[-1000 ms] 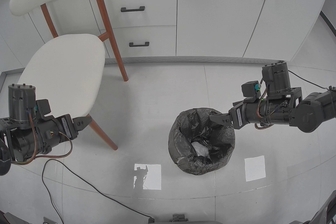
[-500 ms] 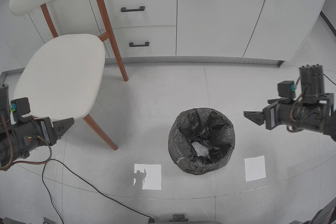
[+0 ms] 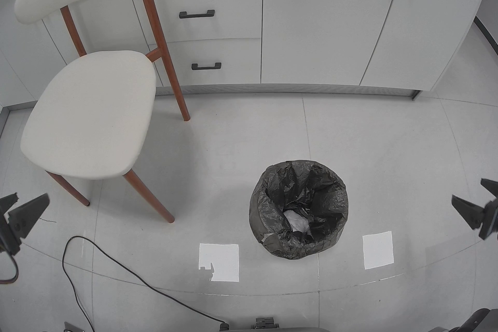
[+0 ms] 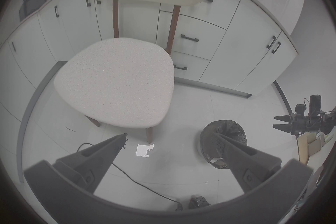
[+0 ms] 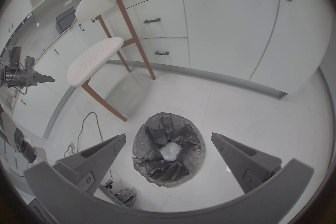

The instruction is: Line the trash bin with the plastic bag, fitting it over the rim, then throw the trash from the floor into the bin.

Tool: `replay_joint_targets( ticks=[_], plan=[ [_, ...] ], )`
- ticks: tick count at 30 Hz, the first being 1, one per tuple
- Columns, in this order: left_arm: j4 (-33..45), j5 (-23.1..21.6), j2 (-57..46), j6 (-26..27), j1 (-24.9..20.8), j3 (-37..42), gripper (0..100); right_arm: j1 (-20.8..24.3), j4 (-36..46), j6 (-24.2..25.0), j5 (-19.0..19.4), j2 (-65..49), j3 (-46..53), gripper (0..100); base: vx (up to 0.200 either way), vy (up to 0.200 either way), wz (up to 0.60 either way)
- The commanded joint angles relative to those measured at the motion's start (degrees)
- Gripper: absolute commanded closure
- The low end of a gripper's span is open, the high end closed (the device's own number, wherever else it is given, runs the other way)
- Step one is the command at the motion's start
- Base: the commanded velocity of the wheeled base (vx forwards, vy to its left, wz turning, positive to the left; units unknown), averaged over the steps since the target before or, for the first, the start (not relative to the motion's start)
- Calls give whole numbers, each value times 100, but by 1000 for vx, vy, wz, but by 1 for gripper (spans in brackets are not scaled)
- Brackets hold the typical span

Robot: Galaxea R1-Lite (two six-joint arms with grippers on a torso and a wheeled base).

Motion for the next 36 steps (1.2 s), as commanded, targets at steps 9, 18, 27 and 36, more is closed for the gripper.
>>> replay_joint_targets(
  ticks=[9, 18, 27, 36],
  plan=[
    [1944, 331, -4081, 939, 1179, 873, 0, -902, 2242, 797, -568, -5071, 1733, 0, 0, 0, 0],
    [837, 3389, -4081, 1862, 1179, 2596, 0, -902, 2242, 744, -656, -5071, 1733, 0, 0, 0, 0],
    [626, 3389, -4081, 2064, 1170, 2692, 0, -911, 2225, 436, -278, -5071, 1751, 0, 0, 0, 0],
    [-411, 594, -4081, 667, 1170, 3211, 0, -911, 2198, 383, -252, -5071, 1769, 0, 0, 0, 0]
  ],
)
